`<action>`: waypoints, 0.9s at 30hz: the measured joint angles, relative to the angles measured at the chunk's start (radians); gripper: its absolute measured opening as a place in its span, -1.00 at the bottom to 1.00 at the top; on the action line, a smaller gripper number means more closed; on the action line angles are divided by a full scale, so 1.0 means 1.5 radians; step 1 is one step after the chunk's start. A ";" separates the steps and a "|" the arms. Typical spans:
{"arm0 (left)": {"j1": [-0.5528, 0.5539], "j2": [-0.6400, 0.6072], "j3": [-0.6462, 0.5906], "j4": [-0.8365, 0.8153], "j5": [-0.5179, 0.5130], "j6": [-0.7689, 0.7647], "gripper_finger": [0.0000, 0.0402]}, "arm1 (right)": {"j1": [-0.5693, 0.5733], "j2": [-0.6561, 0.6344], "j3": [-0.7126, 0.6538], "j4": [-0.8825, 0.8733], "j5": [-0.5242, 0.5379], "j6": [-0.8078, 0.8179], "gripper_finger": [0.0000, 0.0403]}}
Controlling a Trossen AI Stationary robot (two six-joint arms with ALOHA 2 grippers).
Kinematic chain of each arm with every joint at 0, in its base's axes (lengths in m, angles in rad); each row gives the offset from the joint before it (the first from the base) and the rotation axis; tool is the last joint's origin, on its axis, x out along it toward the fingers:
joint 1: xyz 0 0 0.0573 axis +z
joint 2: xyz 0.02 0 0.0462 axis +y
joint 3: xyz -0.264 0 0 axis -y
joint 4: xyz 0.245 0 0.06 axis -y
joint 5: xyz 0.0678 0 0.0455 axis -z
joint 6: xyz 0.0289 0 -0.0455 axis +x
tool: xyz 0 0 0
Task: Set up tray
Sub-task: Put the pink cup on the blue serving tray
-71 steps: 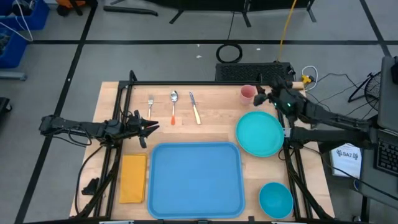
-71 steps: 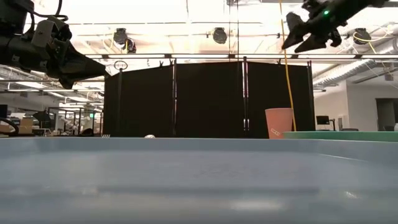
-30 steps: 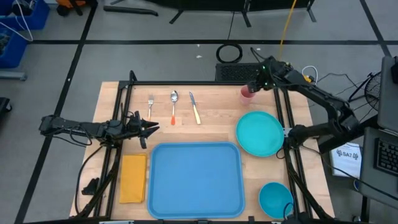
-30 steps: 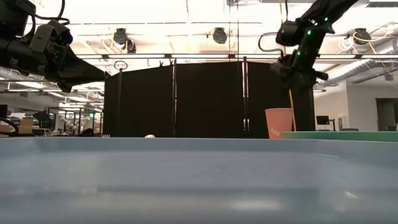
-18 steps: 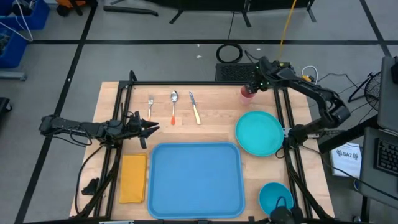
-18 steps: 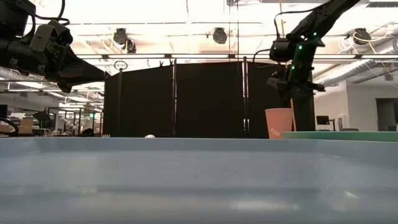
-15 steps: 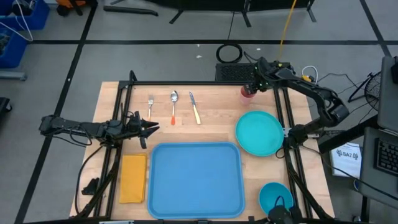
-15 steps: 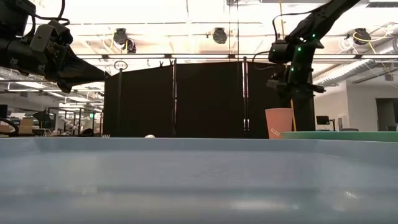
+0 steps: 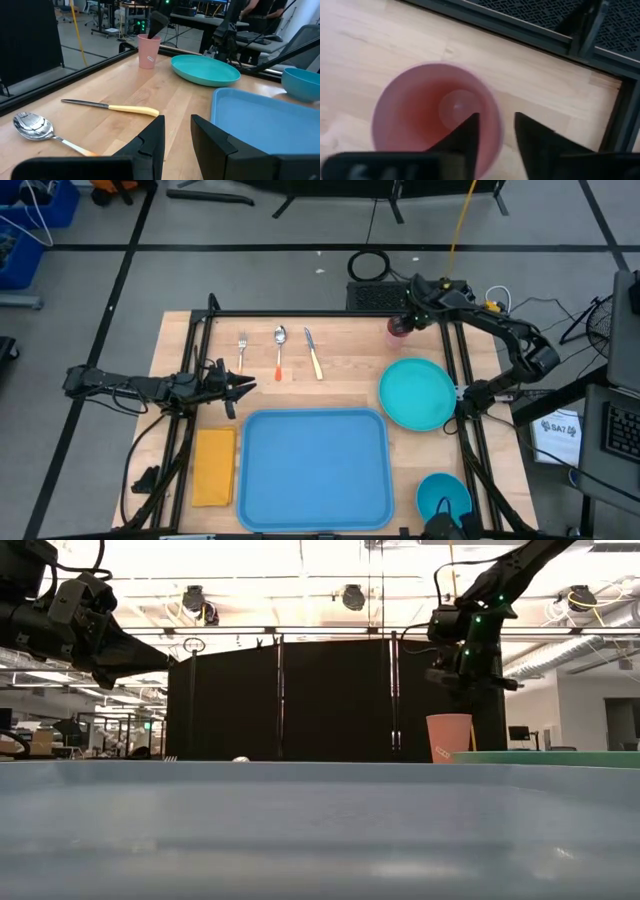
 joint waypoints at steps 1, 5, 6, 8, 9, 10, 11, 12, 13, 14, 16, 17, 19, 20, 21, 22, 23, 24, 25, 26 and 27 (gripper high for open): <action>0.000 0.000 0.000 0.000 0.000 0.000 -0.52 | 0.004 0.000 0.000 0.000 0.000 -0.002 -0.67; 0.000 0.000 0.000 0.000 0.000 0.000 -0.52 | 0.015 0.000 0.000 0.003 0.001 -0.023 -0.96; 0.000 0.000 0.000 0.000 0.000 0.000 -0.52 | 0.017 -0.001 0.000 0.006 0.001 -0.025 -0.96; 0.000 0.000 0.000 0.000 0.000 0.000 -0.52 | 0.024 -0.001 0.000 0.015 0.001 -0.035 -0.98; 0.000 0.000 0.000 0.000 0.000 0.000 -0.52 | 0.028 -0.004 0.000 0.022 0.001 -0.039 -0.98; 0.000 0.000 0.000 0.000 0.000 0.000 -0.52 | 0.031 -0.010 -0.001 0.032 0.001 -0.041 -0.98; 0.000 0.000 0.000 0.000 0.000 -0.001 -0.52 | 0.036 -0.019 -0.001 0.043 0.001 -0.045 -0.99; 0.000 0.000 0.000 0.001 0.000 -0.001 -0.52 | 0.042 -0.030 -0.001 0.059 -0.003 -0.051 -0.99; 0.000 0.000 0.000 0.001 0.000 -0.001 -0.52 | 0.047 -0.042 -0.001 0.076 -0.016 -0.054 -0.99; 0.000 0.000 0.000 0.001 0.000 -0.002 -0.52 | 0.052 -0.056 -0.001 0.087 -0.036 -0.055 -0.99; 0.000 0.000 0.000 0.001 0.000 -0.005 -0.52 | 0.067 -0.088 -0.001 0.101 -0.089 -0.055 -0.99; 0.000 0.000 0.000 0.001 0.000 -0.005 -0.52 | 0.078 -0.103 -0.001 0.108 -0.121 -0.054 -0.99; 0.000 0.000 0.000 0.001 0.000 -0.005 -0.52 | 0.113 -0.134 -0.001 0.110 -0.181 -0.044 -0.99; 0.000 0.000 0.000 0.001 0.000 -0.005 -0.52 | 0.135 -0.149 -0.001 0.109 -0.202 -0.037 -0.99; 0.000 0.000 0.000 0.001 0.000 -0.005 -0.52 | 0.162 -0.162 -0.001 0.109 -0.220 -0.028 -0.99; 0.000 0.000 0.000 0.001 0.000 -0.005 -0.52 | 0.192 -0.174 -0.001 0.106 -0.227 -0.018 -1.00; 0.000 0.000 0.000 0.001 0.000 -0.005 -0.52 | 0.226 -0.185 -0.001 0.099 -0.226 -0.008 -1.00; 0.000 0.000 0.000 0.001 0.000 -0.005 -0.52 | 0.261 -0.193 -0.001 0.093 -0.223 0.007 -1.00; 0.000 0.000 0.000 0.001 0.000 -0.005 -0.52 | 0.301 -0.198 -0.001 0.089 -0.211 0.024 -1.00; 0.000 0.000 0.000 0.001 0.000 -0.005 -0.52 | 0.343 -0.201 -0.001 0.086 -0.189 0.043 -1.00; 0.000 0.000 0.000 0.001 0.000 -0.006 -0.52 | 0.389 -0.201 -0.001 0.085 -0.163 0.061 -1.00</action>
